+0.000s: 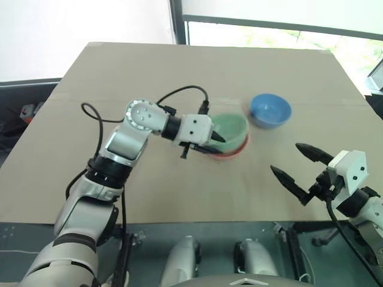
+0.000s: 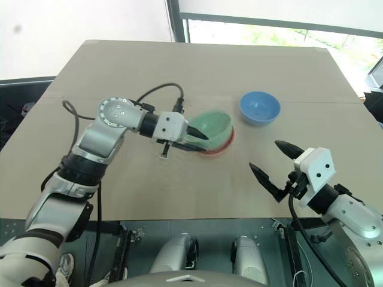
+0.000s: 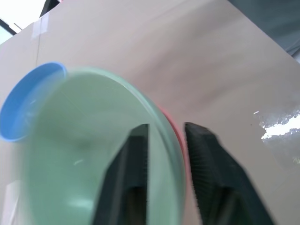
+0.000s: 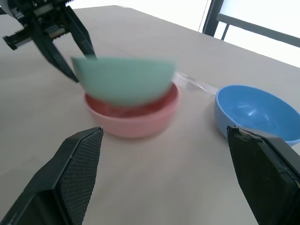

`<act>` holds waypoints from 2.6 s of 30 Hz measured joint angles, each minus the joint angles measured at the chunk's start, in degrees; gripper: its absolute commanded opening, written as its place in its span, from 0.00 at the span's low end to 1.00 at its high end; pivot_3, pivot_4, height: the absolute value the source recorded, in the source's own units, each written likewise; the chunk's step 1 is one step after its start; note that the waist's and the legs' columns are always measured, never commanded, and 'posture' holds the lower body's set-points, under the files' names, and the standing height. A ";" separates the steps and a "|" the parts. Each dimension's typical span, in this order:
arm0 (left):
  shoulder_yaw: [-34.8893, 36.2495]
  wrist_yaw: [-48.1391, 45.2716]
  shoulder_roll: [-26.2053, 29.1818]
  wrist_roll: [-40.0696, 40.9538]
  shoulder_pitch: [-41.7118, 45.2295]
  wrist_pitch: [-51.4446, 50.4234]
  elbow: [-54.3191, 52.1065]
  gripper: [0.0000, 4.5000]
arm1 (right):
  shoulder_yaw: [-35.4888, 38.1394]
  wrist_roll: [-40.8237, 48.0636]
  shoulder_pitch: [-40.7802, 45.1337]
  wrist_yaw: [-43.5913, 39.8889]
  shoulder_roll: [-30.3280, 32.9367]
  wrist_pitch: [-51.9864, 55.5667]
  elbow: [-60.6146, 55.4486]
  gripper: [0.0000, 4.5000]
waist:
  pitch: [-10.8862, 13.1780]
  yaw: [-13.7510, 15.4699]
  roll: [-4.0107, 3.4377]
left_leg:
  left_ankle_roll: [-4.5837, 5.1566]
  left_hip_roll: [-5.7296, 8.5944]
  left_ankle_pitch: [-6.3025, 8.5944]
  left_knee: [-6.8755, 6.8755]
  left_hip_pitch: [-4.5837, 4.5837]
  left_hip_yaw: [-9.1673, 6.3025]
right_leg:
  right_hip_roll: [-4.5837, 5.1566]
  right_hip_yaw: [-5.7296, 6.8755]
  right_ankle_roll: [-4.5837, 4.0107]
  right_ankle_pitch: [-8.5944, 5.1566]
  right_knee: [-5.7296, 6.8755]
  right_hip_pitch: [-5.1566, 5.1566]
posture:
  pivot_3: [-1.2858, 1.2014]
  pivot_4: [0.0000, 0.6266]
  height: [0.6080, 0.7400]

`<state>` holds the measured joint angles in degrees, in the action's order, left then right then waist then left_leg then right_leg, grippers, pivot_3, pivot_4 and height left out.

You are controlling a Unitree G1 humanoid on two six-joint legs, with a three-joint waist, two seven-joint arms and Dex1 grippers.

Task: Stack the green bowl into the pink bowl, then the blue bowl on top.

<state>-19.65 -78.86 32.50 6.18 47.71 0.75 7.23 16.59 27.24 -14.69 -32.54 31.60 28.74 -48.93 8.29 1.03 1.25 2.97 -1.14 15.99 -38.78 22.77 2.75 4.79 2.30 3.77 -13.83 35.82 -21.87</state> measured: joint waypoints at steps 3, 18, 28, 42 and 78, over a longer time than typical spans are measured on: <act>0.20 2.49 -1.63 -0.37 0.53 0.77 0.93 0.80 | -1.17 -2.10 0.65 0.50 1.25 -0.16 0.68 0.99 | 0.01 -0.13 0.01 | 0.07 0.03 0.04 -0.06 0.03 0.01 | 0.01 -0.01 0.00 0.00 0.00 0.00 | 0.52 0.24 1.00; 27.34 15.38 6.32 25.28 -26.71 -29.09 -19.18 0.99 | -25.68 -30.11 43.73 -7.50 8.90 -24.97 61.57 0.99 | 0.15 -1.33 -0.07 | 0.05 -0.08 0.03 0.11 0.06 -0.01 | 0.18 -0.01 0.01 0.00 -0.05 -0.06 | 0.52 0.24 1.00; 31.43 24.15 6.92 31.25 -37.93 -35.31 -33.19 1.00 | -32.21 -37.54 57.02 -10.16 3.82 -40.17 87.06 0.47 | 0.19 -1.50 -0.11 | -0.08 -0.11 -0.04 0.09 -0.06 -0.01 | 0.15 -0.01 0.00 0.00 -0.05 0.01 | 0.52 0.24 1.00; 27.77 26.88 3.91 29.17 -36.91 -30.29 -31.44 1.00 | -25.95 -28.89 51.28 -18.06 8.55 -33.15 65.91 0.01 | 0.28 -1.35 -0.31 | -0.10 -0.14 -0.05 0.22 -0.02 -0.05 | 0.16 0.04 0.01 0.00 0.00 0.01 | 0.52 0.24 1.00; 29.97 22.84 3.56 21.31 -49.81 -10.34 -19.70 1.00 | 22.50 0.93 -8.24 -24.09 9.12 0.87 15.34 0.99 | 0.12 -0.19 -0.18 | 0.24 -0.15 0.16 0.25 -0.36 0.00 | 0.23 -0.04 -0.18 -0.10 -0.10 0.20 | 0.52 0.24 1.00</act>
<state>10.32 -56.02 36.06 27.49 -2.10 -9.58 -12.47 39.10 28.17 -22.93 -56.63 40.72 29.61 -33.59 8.41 0.85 1.07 3.21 -1.29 16.15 -38.53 22.41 2.75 5.01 2.26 3.59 -13.93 35.72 -21.67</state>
